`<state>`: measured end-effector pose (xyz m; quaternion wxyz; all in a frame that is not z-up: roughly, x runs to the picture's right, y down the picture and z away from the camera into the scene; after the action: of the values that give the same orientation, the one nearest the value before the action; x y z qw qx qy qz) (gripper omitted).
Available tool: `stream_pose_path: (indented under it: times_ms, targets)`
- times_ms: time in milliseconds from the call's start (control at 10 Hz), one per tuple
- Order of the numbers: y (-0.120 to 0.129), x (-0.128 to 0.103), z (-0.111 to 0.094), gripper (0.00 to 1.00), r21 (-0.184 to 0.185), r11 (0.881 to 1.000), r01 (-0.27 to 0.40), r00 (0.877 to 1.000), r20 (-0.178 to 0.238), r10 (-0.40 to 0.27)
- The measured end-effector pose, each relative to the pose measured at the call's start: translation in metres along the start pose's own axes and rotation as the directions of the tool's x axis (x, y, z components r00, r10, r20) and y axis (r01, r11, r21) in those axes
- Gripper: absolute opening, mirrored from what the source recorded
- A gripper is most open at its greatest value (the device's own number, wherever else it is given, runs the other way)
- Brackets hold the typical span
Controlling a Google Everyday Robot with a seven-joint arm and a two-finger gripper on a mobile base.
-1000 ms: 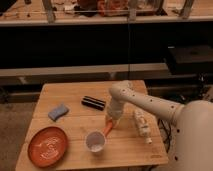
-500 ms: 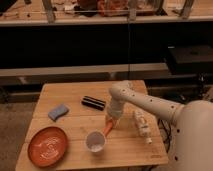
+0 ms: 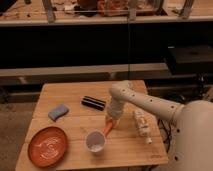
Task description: Drag the pepper across the table
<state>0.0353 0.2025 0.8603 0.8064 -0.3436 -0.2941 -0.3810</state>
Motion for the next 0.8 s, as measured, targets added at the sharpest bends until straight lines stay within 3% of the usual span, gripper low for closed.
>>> stream_pose_path:
  times_ms: [500,700,800]
  targets:
    - [0.0000,0.0000,0.0000,0.02,0.000,1.000,0.000,1.000,0.000,0.000]
    - [0.0000,0.0000,0.0000,0.10,0.000,1.000,0.000,1.000,0.000,0.000]
    - [0.0000,0.0000,0.0000,0.06,0.000,1.000,0.000,1.000,0.000,0.000]
